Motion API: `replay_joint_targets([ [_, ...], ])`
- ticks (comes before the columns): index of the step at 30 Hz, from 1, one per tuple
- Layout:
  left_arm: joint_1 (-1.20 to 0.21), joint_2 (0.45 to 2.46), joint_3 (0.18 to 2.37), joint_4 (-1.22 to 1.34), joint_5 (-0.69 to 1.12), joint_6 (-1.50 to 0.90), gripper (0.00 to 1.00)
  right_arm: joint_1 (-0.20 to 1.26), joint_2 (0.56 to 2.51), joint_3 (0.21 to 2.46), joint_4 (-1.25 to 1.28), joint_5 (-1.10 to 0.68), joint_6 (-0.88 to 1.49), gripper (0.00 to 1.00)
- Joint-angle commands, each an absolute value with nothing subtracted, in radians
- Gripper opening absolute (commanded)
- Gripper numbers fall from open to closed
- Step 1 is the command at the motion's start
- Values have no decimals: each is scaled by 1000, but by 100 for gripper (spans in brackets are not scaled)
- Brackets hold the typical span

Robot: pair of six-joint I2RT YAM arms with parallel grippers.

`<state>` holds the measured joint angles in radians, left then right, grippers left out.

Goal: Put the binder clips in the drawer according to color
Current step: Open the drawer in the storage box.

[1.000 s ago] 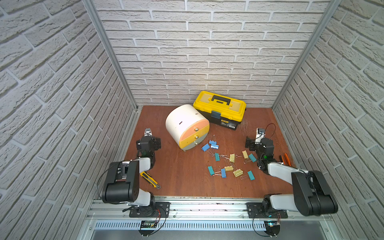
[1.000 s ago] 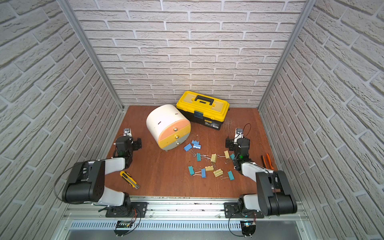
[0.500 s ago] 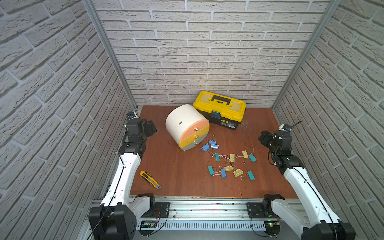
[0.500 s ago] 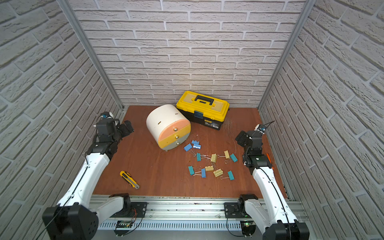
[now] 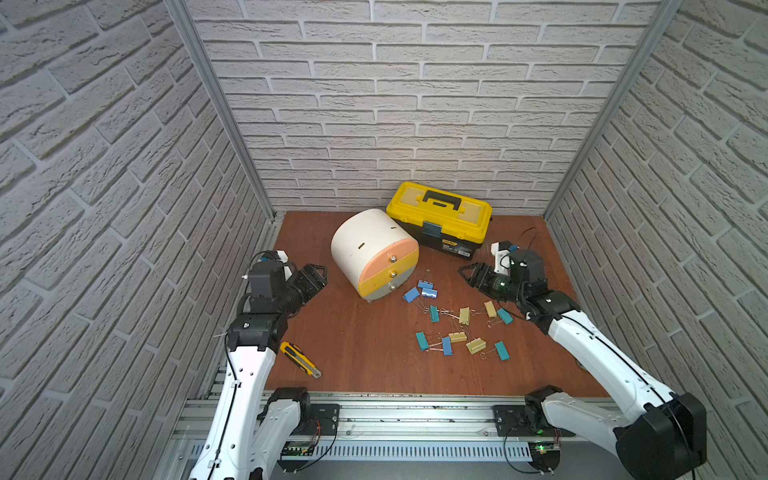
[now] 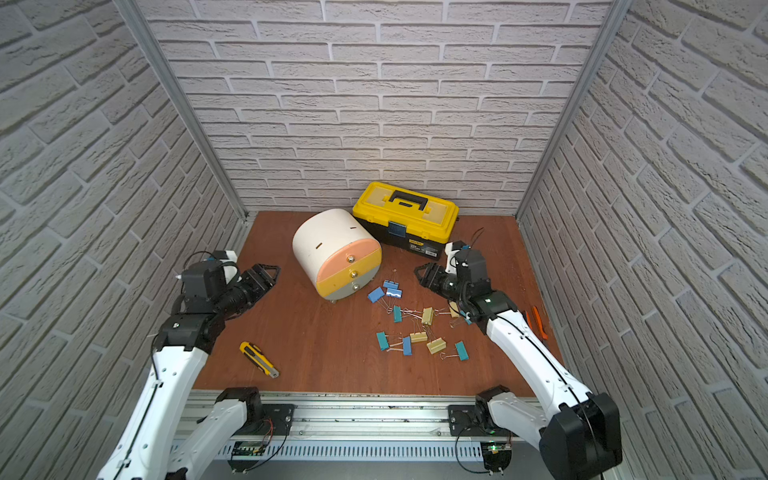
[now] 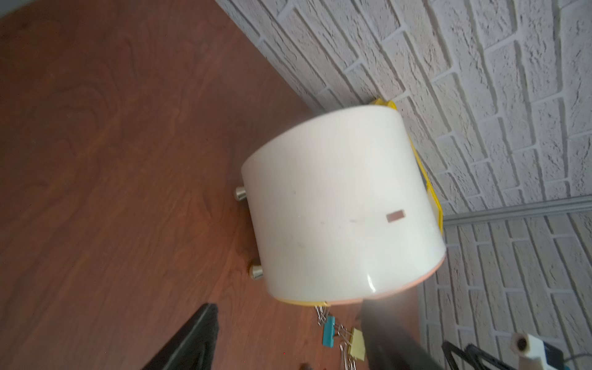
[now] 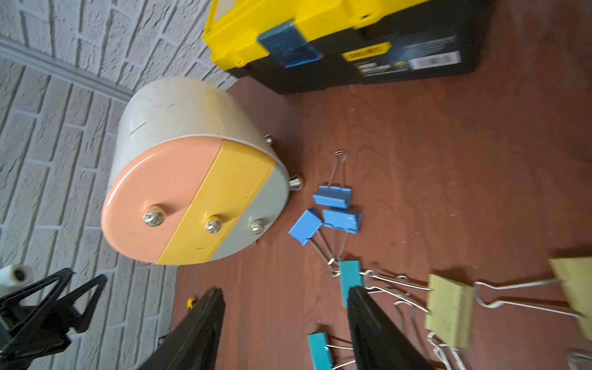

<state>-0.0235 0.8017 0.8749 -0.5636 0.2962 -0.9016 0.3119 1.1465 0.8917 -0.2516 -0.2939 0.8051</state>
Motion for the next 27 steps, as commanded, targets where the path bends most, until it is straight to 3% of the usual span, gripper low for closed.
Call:
replay_joint_targets([
  [1, -47, 769, 859, -597, 377, -968, 73, 391, 1210, 982, -155, -312, 829, 61],
  [13, -153, 680, 813, -600, 339, -1083, 67, 555, 1513, 1244, -67, -387, 810, 55],
  [27, -152, 716, 857, -632, 331, -1074, 68, 603, 1651, 1294, 6, -349, 839, 43],
])
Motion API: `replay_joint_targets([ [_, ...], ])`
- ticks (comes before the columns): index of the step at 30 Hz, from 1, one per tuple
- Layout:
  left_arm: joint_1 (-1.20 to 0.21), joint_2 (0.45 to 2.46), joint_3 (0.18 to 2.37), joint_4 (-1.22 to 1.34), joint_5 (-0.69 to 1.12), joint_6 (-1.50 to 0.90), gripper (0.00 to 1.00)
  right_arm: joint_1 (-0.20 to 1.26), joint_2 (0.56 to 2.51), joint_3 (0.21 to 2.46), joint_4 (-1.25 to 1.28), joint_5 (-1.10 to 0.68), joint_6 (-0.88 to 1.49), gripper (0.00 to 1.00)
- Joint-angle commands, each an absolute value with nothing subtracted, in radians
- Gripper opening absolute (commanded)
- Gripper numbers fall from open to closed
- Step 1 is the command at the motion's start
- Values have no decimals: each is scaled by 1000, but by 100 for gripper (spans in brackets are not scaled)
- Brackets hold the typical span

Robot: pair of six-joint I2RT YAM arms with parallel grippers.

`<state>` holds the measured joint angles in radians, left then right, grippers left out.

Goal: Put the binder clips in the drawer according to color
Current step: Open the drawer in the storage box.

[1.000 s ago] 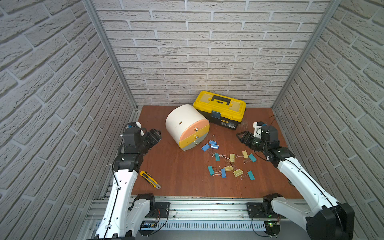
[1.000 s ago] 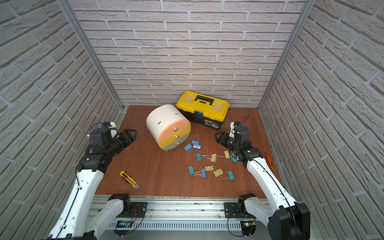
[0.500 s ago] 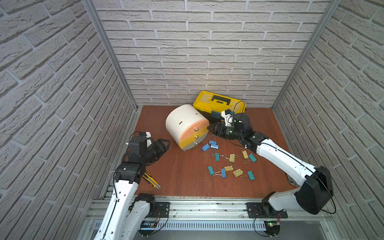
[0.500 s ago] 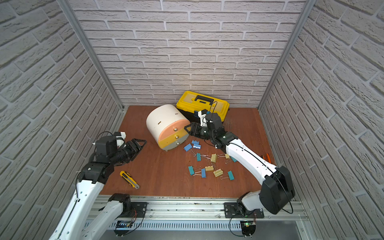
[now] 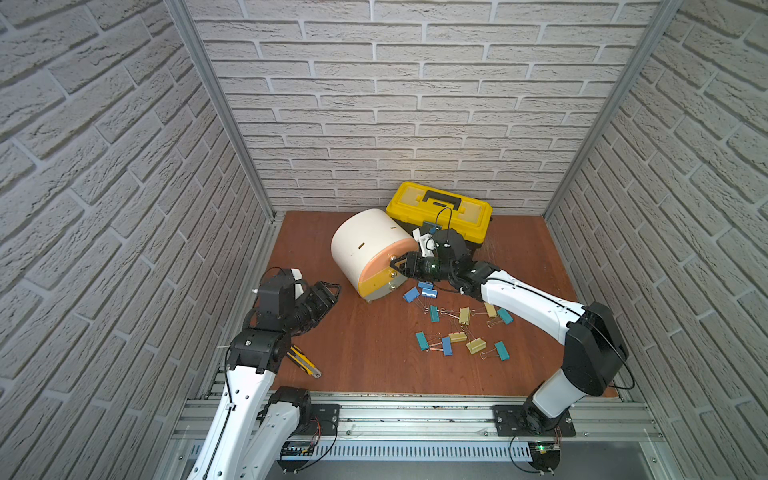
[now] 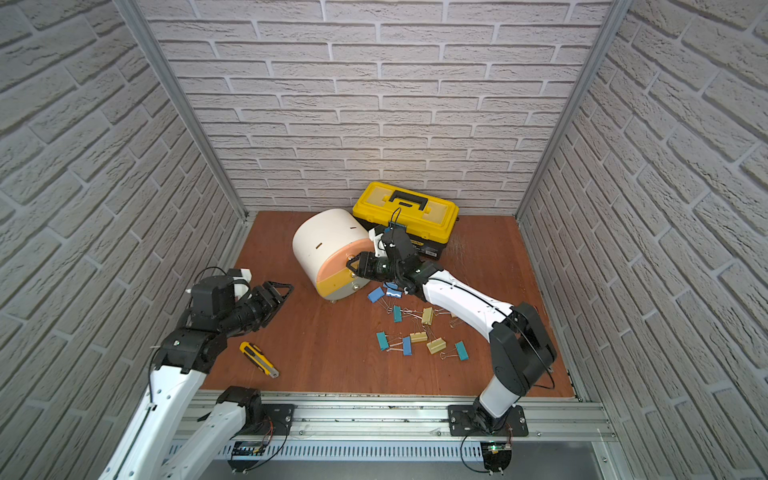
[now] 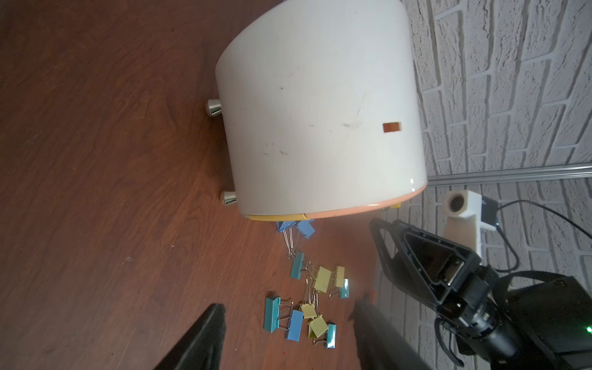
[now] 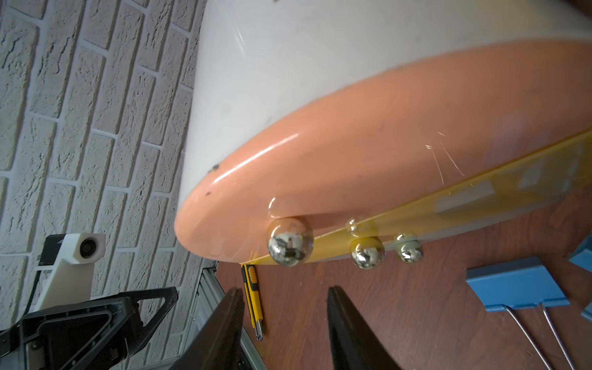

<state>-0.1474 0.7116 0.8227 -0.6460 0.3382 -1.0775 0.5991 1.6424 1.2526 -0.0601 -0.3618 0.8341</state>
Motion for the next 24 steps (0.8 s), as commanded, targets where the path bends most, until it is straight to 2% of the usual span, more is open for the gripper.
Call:
replay_joint_targets([
  [1, -150, 716, 858, -631, 331, -1073, 68, 604, 1656, 1300, 5, -347, 838, 43],
  [24, -112, 727, 850, -652, 350, -1067, 69, 603, 1731, 1377, -23, -316, 836, 35],
])
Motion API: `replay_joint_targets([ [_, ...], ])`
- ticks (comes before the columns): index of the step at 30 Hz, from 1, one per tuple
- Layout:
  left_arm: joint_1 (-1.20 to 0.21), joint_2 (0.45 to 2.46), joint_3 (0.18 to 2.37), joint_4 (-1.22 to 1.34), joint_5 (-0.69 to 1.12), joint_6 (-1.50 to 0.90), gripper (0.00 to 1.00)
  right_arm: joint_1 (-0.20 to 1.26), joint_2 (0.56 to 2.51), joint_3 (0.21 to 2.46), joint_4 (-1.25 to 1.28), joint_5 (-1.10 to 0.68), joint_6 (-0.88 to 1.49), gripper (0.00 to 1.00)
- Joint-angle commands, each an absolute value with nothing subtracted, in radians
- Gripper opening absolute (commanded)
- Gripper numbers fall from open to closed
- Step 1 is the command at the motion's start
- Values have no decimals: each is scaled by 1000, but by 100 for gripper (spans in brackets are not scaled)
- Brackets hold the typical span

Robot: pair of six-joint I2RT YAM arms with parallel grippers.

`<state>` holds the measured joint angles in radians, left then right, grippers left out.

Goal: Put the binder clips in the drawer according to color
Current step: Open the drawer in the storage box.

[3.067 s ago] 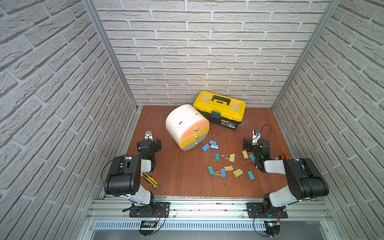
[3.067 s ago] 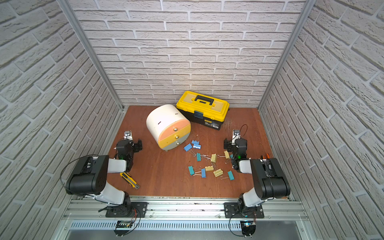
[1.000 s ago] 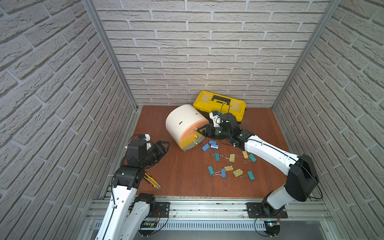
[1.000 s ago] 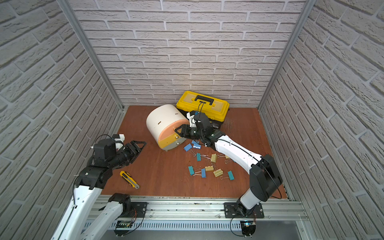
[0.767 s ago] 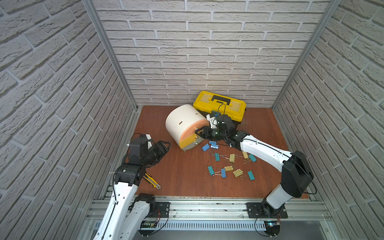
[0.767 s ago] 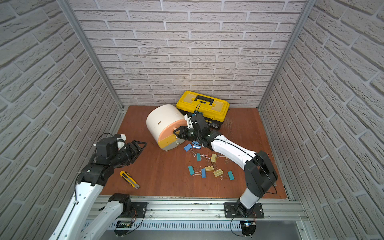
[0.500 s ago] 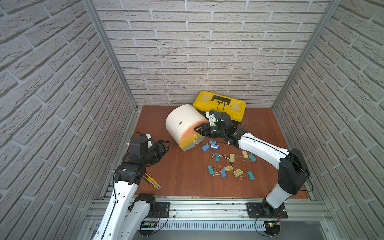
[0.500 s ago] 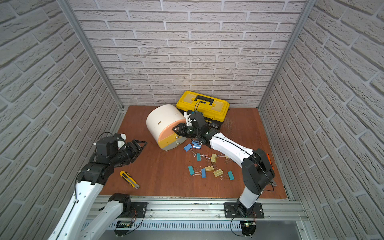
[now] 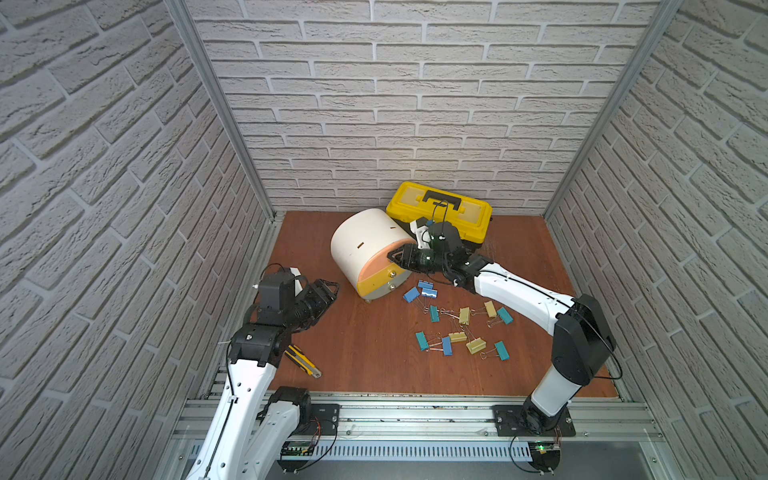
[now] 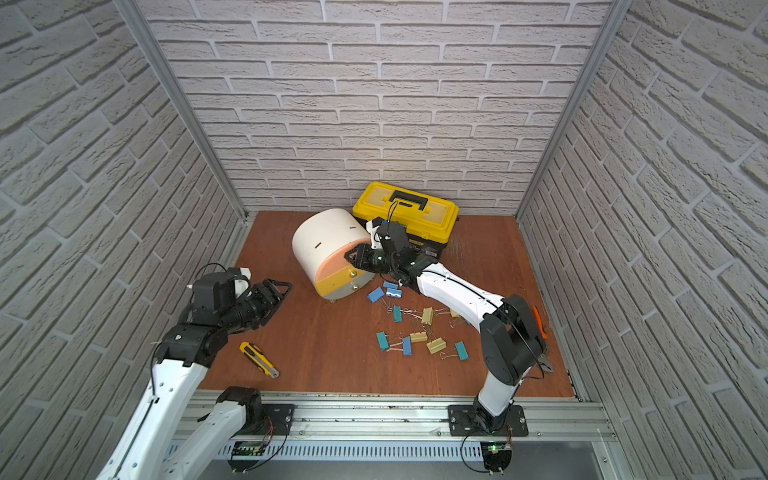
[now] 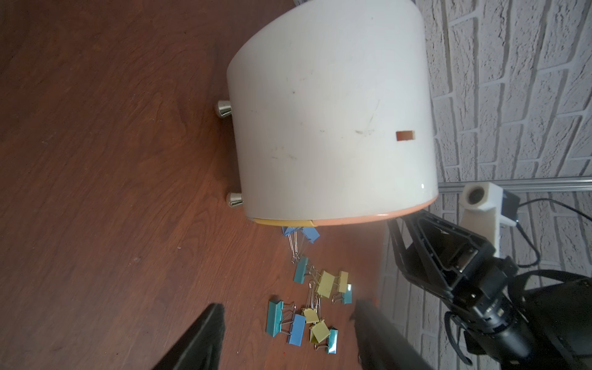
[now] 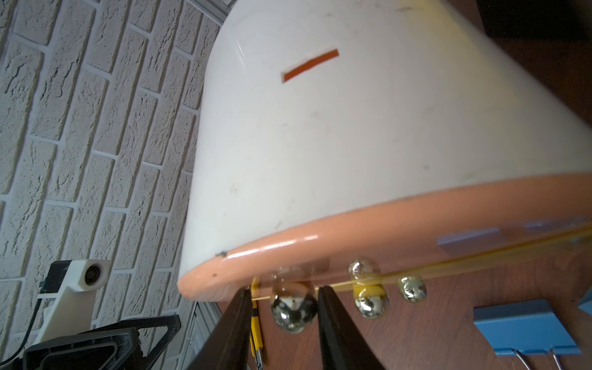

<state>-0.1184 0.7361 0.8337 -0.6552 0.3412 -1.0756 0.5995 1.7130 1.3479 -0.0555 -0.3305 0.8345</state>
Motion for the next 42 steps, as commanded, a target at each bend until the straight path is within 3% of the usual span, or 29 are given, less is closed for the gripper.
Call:
replay_joint_targets([
  [1, -111, 727, 849, -651, 351, -1068, 69, 604, 1733, 1377, -24, -317, 836, 34],
  [22, -100, 681, 840, -667, 348, -1072, 69, 612, 1767, 1396, -33, -305, 839, 33],
  [42, -92, 664, 847, -669, 342, -1092, 70, 623, 1708, 1351, -23, -310, 849, 11],
])
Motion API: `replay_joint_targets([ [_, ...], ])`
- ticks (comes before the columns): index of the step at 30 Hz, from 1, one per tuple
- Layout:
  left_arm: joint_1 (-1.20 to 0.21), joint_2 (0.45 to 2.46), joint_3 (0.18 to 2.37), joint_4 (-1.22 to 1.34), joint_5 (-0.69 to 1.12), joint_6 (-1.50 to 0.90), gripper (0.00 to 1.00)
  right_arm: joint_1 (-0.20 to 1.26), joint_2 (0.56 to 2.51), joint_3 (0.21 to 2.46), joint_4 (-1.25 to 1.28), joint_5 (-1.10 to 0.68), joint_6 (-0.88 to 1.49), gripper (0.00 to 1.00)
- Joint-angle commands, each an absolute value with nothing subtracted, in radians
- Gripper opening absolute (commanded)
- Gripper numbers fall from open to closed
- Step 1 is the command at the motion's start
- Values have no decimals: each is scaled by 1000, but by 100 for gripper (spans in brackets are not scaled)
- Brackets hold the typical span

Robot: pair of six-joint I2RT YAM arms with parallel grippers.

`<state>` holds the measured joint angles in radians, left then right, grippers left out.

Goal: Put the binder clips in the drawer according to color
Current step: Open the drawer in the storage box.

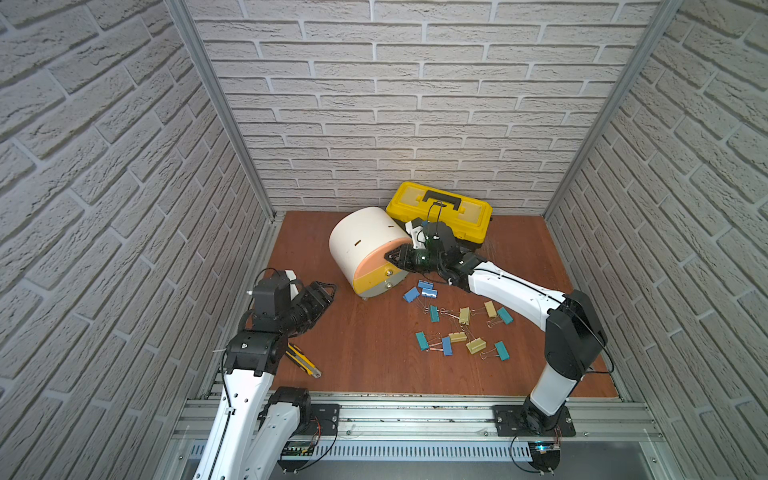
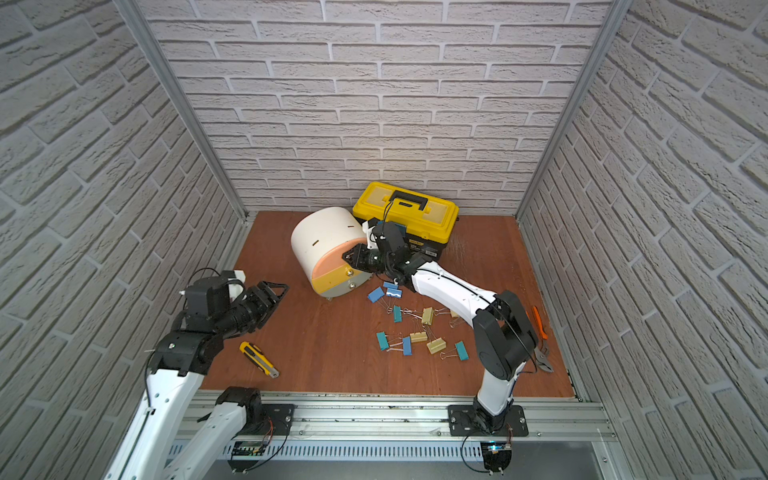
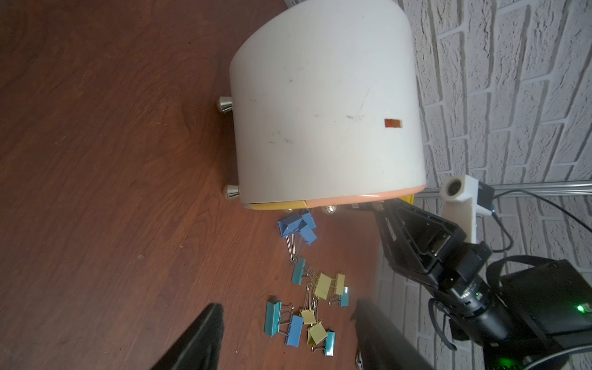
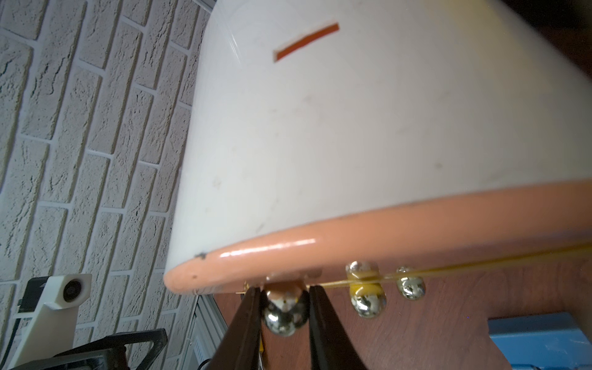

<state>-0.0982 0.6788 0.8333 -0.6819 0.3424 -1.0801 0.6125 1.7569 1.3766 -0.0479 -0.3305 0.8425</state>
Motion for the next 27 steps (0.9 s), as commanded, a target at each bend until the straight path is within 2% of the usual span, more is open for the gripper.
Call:
replay_joint_targets([
  [1, -92, 663, 847, -668, 341, -1095, 70, 624, 1699, 1343, -24, -308, 850, 11],
  [16, -97, 681, 877, -652, 331, -1101, 69, 635, 1557, 1210, -58, -304, 843, 5],
  [27, -116, 696, 887, -631, 322, -1102, 69, 653, 1418, 1090, -92, -280, 850, 4],
])
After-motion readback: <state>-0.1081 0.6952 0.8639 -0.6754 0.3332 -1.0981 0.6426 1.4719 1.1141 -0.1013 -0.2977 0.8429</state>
